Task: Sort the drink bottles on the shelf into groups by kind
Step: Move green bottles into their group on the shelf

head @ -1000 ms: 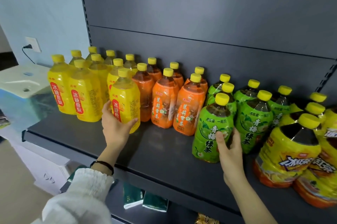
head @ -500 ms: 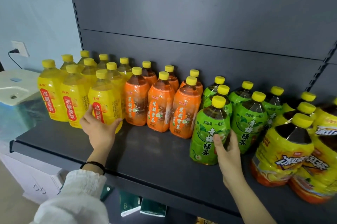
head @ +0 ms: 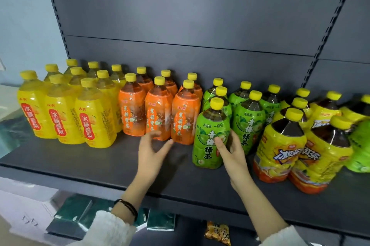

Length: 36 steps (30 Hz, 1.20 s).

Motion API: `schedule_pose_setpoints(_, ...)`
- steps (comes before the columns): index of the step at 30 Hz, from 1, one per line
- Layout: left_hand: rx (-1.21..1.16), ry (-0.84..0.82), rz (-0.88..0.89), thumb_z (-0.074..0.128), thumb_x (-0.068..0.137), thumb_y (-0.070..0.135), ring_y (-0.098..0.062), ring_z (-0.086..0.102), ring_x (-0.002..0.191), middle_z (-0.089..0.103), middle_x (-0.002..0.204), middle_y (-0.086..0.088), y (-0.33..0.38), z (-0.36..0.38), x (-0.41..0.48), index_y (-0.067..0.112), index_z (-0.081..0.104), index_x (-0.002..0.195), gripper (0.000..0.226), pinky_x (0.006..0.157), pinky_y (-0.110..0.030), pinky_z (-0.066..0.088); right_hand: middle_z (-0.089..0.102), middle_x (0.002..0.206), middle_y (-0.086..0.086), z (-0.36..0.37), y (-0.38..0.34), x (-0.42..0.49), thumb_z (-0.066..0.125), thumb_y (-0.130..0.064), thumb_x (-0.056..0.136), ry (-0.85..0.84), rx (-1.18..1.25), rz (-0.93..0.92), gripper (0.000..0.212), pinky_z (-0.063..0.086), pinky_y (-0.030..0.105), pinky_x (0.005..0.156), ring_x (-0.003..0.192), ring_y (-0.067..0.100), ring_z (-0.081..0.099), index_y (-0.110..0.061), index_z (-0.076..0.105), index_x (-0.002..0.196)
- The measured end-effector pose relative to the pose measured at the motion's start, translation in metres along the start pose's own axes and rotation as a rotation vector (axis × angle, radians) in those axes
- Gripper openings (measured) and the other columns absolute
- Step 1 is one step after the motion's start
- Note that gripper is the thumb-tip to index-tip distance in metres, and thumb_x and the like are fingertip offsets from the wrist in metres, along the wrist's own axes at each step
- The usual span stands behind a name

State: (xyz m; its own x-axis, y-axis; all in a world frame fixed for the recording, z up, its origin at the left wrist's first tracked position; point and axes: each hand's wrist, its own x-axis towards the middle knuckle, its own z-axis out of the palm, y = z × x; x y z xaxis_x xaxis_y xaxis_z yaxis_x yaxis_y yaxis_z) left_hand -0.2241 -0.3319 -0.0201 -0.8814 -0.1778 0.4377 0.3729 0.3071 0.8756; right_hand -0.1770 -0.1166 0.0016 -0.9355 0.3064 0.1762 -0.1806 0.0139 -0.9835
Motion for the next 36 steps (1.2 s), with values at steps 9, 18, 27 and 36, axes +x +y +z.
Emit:
schedule_pose_setpoints(9, -0.211, -0.331, -0.052, 0.083, 0.069, 0.028, -0.008, 0.048, 0.125, 0.05, 0.136, 0.006, 0.032, 0.082, -0.027, 0.034, 0.033, 0.137, 0.085, 0.106, -0.035, 0.041, 0.067, 0.106, 0.002, -0.059, -0.002, -0.042, 0.066, -0.017, 0.088, 0.316, 0.03, -0.079, 0.021, 0.049, 0.023, 0.087, 0.096, 0.007, 0.065, -0.024, 0.061, 0.107)
schedule_pose_setpoints(18, -0.108, -0.313, -0.047, 0.07, 0.069, 0.05, -0.012, 0.049, 0.127, 0.052, 0.138, 0.007, 0.032, 0.084, -0.031, 0.027, 0.031, 0.146, 0.089, 0.106, -0.045, 0.041, 0.045, 0.101, 0.004, -0.162, -0.006, -0.042, 0.083, -0.025, 0.071, 0.829, -0.27, -0.18, 0.057, 0.05, 0.036, 0.08, 0.091, 0.026, 0.05, -0.015, 0.044, 0.112)
schedule_pose_setpoints(27, 0.069, 0.213, 0.019, 0.08, 0.073, 0.015, -0.008, 0.039, 0.103, 0.045, 0.119, -0.008, 0.067, 0.108, -0.081, 0.011, 0.045, 0.134, 0.071, 0.094, -0.04, 0.043, 0.05, 0.128, -0.006, -0.224, -0.005, -0.025, 0.084, -0.028, 0.068, 0.522, -0.152, -0.073, 0.075, 0.046, 0.046, 0.102, 0.122, 0.017, 0.051, -0.041, 0.037, 0.124)
schedule_pose_setpoints(36, -0.131, -0.229, -0.03, 0.082, 0.059, 0.055, -0.01, 0.035, 0.134, 0.037, 0.144, 0.008, 0.127, 0.218, -0.112, 0.024, 0.025, 0.146, 0.109, 0.109, -0.034, 0.034, 0.057, 0.119, -0.015, -0.283, -0.01, -0.022, 0.077, -0.016, 0.077, 0.281, -0.078, -0.048, 0.069, 0.05, 0.033, 0.092, 0.107, -0.001, 0.055, -0.036, 0.039, 0.131)
